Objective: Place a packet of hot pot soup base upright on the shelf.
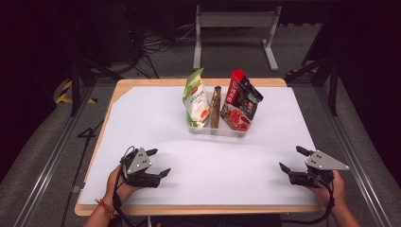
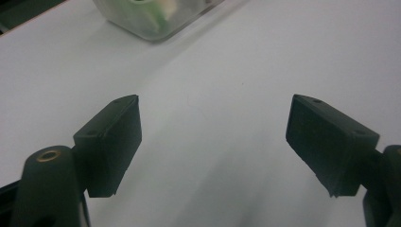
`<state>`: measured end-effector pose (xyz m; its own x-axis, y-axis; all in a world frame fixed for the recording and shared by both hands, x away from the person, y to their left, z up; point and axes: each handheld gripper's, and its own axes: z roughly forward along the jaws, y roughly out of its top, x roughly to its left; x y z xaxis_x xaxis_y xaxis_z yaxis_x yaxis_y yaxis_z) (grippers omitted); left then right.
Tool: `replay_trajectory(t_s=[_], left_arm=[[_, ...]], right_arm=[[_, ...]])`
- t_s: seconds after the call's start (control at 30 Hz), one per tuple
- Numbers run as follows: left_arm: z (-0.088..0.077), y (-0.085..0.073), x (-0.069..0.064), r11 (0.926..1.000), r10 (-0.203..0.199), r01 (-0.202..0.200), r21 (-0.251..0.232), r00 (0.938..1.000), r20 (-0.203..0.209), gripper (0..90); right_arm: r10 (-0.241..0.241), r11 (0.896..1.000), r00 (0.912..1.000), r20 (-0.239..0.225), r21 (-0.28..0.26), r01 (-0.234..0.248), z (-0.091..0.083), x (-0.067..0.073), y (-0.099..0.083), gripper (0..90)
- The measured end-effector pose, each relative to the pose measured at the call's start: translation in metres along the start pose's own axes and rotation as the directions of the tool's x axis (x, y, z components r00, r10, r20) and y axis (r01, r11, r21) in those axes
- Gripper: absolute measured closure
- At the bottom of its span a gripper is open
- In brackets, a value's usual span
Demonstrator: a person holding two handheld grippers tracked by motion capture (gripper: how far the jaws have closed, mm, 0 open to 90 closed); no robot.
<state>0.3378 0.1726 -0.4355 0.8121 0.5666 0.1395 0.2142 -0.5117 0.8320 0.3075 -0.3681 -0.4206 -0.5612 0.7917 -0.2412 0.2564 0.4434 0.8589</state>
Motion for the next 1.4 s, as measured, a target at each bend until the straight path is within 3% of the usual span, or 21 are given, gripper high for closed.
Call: replay_trajectory(t_s=[0.37, 0.5, 0.7, 0.8, 1.1, 1.4], left_arm=[[-0.005, -0.001, 0.004, 0.9996, -0.018, 0.018, -0.022, 0.9998, -0.006, 19.7], [-0.003, 0.001, 0.002, 0.9998, -0.012, 0.012, -0.019, 0.9999, 0.001, 19.4], [-0.002, 0.002, -0.002, 0.9998, 0.016, -0.016, -0.010, 0.9999, 0.006, 19.3], [-0.004, 0.000, -0.001, 0.9998, 0.014, -0.014, -0.016, 0.9999, 0.009, 19.2], [-0.003, 0.001, 0.000, 0.9997, 0.017, -0.017, -0.019, 0.9998, 0.012, 19.3], [-0.001, 0.001, 0.001, 0.9998, 0.014, -0.014, -0.011, 0.9998, 0.011, 19.3]], right_arm=[[0.061, 0.998, 0.9980, 0.020, -0.029, -0.060, -0.025, -0.004, -0.017, 16.7], [0.059, 0.998, 0.9979, 0.025, -0.030, -0.059, -0.027, -0.004, -0.018, 16.6], [0.045, 0.999, 0.9984, 0.034, -0.025, -0.045, -0.028, -0.002, -0.019, 16.6], [0.056, 0.998, 0.9980, 0.030, -0.042, -0.055, -0.027, -0.003, -0.016, 16.5], [0.039, 0.999, 0.9991, 0.017, -0.015, -0.039, -0.023, 0.004, -0.016, 16.5], [0.080, 0.997, 0.9967, 0.014, -0.021, -0.080, -0.023, 0.001, -0.017, 16.5]])
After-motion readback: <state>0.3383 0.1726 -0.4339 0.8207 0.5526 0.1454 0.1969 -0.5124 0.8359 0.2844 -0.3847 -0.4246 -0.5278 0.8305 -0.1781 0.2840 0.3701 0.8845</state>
